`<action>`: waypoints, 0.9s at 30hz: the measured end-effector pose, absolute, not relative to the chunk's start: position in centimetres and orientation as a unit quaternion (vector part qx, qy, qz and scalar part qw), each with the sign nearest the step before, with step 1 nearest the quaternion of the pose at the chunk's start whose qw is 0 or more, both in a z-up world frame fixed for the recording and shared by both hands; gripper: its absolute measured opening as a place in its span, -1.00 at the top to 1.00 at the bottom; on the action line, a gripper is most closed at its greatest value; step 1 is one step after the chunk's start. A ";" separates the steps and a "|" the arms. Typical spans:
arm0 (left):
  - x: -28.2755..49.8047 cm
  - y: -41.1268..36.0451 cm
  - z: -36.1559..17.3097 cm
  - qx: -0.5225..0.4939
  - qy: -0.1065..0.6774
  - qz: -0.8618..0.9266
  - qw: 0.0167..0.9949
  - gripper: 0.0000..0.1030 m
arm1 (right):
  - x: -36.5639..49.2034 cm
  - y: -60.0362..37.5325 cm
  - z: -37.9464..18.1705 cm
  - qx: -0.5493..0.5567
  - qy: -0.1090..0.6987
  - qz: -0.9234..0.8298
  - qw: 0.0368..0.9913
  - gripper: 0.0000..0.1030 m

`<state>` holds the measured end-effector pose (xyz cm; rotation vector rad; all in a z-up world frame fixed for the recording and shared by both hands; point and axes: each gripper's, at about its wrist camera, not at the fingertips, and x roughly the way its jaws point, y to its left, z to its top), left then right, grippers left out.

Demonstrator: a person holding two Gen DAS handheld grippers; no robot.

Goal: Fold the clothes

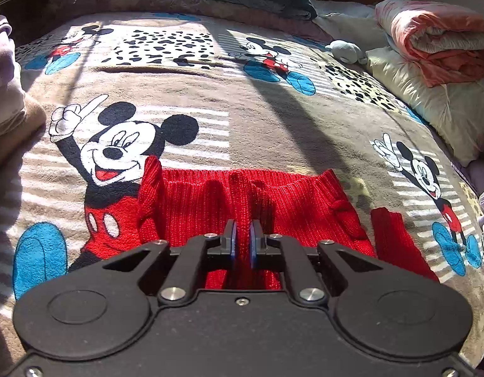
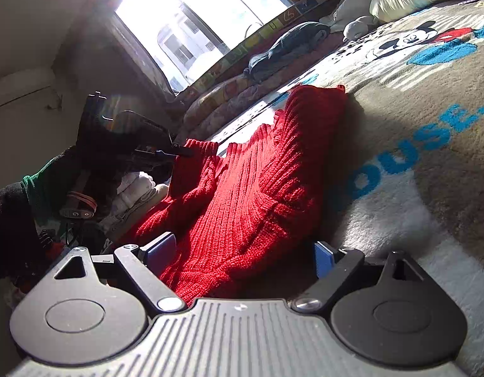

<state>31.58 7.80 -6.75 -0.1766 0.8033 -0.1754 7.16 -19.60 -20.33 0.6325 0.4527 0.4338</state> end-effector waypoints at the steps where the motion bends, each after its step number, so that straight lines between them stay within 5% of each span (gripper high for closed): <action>1: 30.9 8.1 -5.9 -0.087 0.377 -0.086 0.918 0.88 | 7.1 -19.6 -20.3 0.304 0.219 0.210 0.903 -0.63; 13: 21.4 17.0 1.0 -0.130 0.269 -0.040 0.953 0.88 | 6.8 -20.6 -20.5 0.305 0.226 0.221 0.898 -0.36; 27: 12.6 28.2 -4.1 -0.238 0.248 0.058 0.937 0.89 | 5.7 -21.1 -20.2 0.299 0.240 0.231 0.894 -0.34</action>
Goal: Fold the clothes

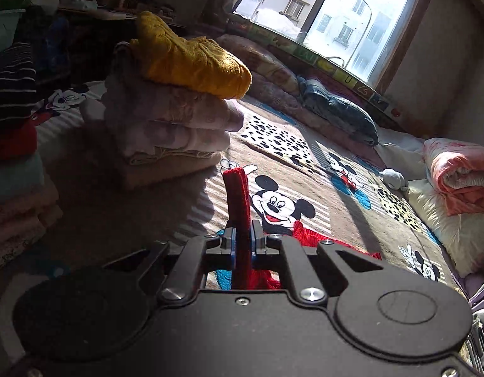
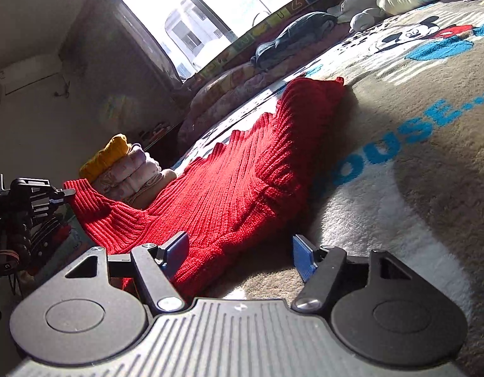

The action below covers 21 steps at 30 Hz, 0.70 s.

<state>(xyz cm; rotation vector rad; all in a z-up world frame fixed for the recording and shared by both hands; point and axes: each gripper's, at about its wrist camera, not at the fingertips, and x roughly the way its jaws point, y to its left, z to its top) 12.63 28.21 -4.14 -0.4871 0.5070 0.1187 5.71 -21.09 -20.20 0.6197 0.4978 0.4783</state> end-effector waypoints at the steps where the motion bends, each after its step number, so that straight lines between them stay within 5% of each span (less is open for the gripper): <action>1: 12.3 28.8 -4.8 -0.247 0.248 0.064 0.935 0.89 | 5.6 -21.1 -20.2 0.299 0.241 0.231 0.894 -0.34; 21: 11.2 36.5 -15.4 -0.338 0.278 0.147 0.887 0.88 | 5.1 -21.5 -20.2 0.298 0.251 0.227 0.893 -0.26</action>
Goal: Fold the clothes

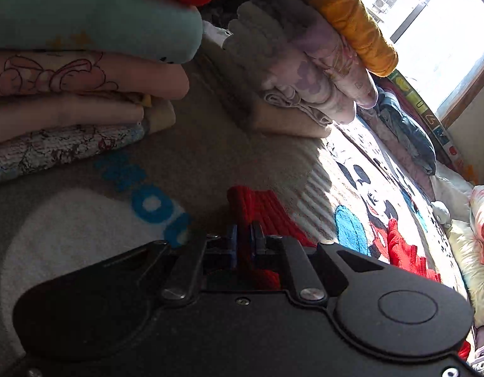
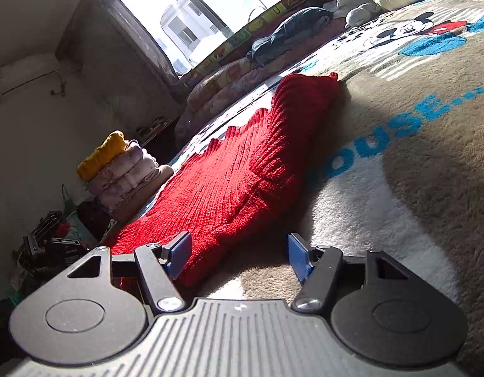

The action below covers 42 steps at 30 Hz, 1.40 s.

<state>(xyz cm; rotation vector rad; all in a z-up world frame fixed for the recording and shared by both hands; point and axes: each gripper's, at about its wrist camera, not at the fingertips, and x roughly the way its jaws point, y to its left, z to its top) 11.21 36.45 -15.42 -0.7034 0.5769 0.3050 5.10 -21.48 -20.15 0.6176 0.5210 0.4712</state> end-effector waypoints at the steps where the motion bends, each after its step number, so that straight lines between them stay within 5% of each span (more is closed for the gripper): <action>1: 11.2 36.6 -15.7 -0.340 0.278 0.148 0.886 0.88 | 5.1 -21.4 -20.1 0.297 0.251 0.227 0.893 -0.26; 13: 11.1 36.2 -15.9 -0.330 0.279 0.175 0.885 0.71 | 5.6 -21.6 -19.8 0.307 0.270 0.217 0.886 -0.26; 16: 10.7 34.8 -14.5 -0.292 0.279 0.203 0.892 0.29 | 6.2 -22.2 -19.5 0.336 0.291 0.213 0.870 -0.25; 18: 10.0 33.8 -14.0 -0.280 0.273 0.223 0.893 -0.26 | 6.1 -23.3 -19.7 0.376 0.291 0.210 0.854 -0.21; 26: 7.1 26.9 -13.4 -0.242 0.271 0.243 0.900 -0.36 | 6.4 -28.2 -22.1 0.563 0.248 0.158 0.772 0.04; 42: 5.2 17.4 -17.1 -0.136 0.260 0.186 0.938 -0.45 | 20.1 -30.5 -21.6 0.575 0.252 0.068 0.775 0.27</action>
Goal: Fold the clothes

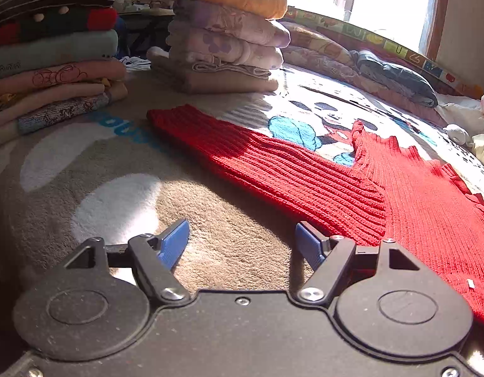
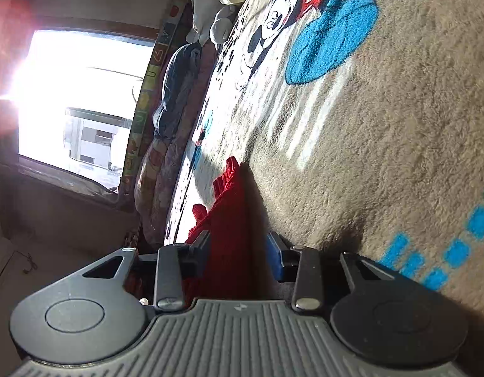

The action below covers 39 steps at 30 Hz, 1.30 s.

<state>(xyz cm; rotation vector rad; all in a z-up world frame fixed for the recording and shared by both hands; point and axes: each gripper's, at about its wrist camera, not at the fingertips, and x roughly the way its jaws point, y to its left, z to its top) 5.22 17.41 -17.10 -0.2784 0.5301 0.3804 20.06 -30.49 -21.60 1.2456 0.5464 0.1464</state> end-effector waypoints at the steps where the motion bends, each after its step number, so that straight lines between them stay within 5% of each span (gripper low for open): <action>1: 5.2 17.4 -17.2 -0.133 0.258 0.185 0.939 -0.46 | 20.9 -30.5 -21.6 0.574 0.254 0.066 0.776 0.27; 7: 5.7 17.5 -17.6 -0.114 0.256 0.177 0.943 -0.59 | 24.9 -30.6 -21.9 0.588 0.252 0.059 0.766 0.25; 11: 6.1 17.8 -17.6 -0.117 0.255 0.177 0.943 -0.62 | 27.5 -29.1 -20.3 0.504 0.294 0.044 0.811 0.27; 13: 6.3 17.9 -17.6 -0.121 0.254 0.177 0.943 -0.63 | 28.0 -28.4 -19.7 0.474 0.305 0.038 0.825 0.33; 15: 6.4 18.0 -17.6 -0.127 0.254 0.179 0.942 -0.64 | 27.8 -27.9 -18.9 0.448 0.306 0.025 0.840 0.61; 21: 6.5 18.2 -17.3 -0.144 0.256 0.187 0.937 -0.64 | 22.6 -28.8 -16.4 0.404 0.239 -0.027 0.882 0.69; 34: 6.4 18.4 -17.2 -0.160 0.256 0.183 0.936 -0.64 | 26.2 -22.7 -13.9 0.134 0.293 -0.070 0.944 0.68; 37: 6.5 18.2 -17.2 -0.151 0.258 0.185 0.936 -0.65 | 28.5 -20.6 -13.7 0.117 0.317 -0.025 0.941 0.56; 39: 6.7 18.1 -17.3 -0.148 0.259 0.185 0.936 -0.69 | 29.5 -20.0 -13.6 0.126 0.338 0.012 0.933 0.30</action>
